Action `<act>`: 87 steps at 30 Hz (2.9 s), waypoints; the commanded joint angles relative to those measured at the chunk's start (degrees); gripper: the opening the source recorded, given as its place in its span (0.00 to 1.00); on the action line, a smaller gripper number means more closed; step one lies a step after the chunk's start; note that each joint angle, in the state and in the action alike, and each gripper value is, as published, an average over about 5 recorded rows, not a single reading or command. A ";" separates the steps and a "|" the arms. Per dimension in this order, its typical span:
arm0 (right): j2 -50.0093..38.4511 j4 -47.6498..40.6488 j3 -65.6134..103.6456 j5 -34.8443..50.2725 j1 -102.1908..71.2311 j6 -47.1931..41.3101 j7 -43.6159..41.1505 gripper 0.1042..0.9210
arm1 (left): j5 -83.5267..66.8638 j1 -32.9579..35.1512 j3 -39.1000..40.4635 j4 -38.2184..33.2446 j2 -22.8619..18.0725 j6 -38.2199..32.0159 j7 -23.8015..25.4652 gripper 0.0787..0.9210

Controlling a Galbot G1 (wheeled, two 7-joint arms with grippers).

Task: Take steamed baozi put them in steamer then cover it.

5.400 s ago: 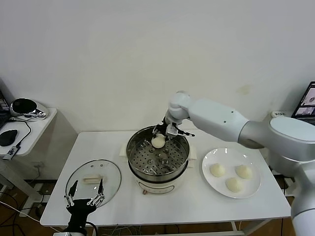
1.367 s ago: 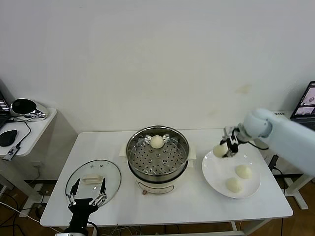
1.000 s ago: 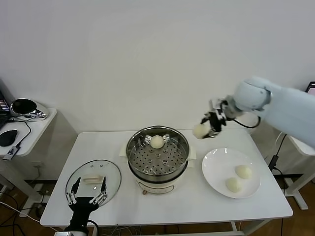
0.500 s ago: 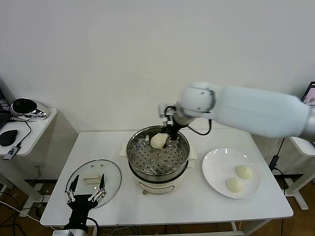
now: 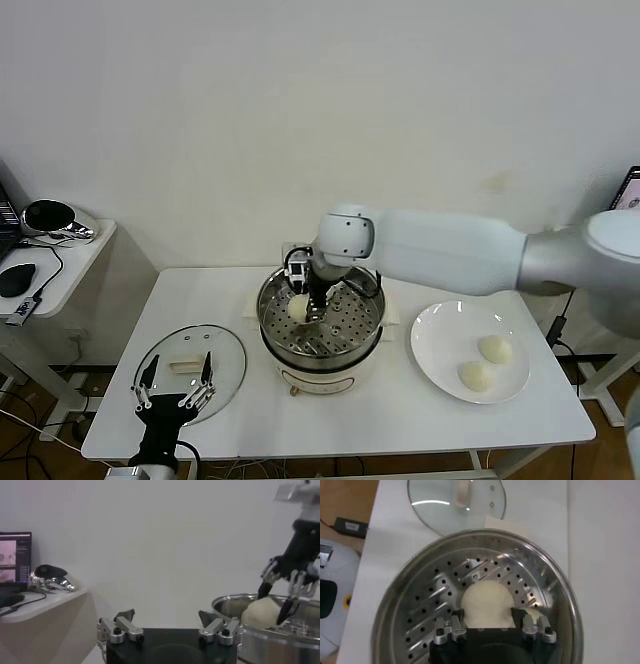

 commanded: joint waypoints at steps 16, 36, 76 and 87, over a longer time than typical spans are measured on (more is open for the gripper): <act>3.48 -4.65 1.44 -0.87 -1.20 -0.92 -2.13 0.72 | -0.10 -0.34 0.48 0.30 0.02 -0.19 -0.09 0.88; -40.89 20.37 -2.63 -18.92 18.05 17.69 -28.22 0.88 | 0.01 -0.39 1.16 0.40 1.37 0.19 0.13 0.88; -46.40 9.63 37.99 -47.75 -43.85 27.39 -18.77 0.88 | 2.18 2.91 -0.21 0.42 -0.44 -0.02 0.04 0.88; -40.76 4.62 37.42 -48.33 -42.96 27.02 -17.76 0.88 | 2.00 2.74 -0.66 0.95 -0.47 -0.05 0.03 0.88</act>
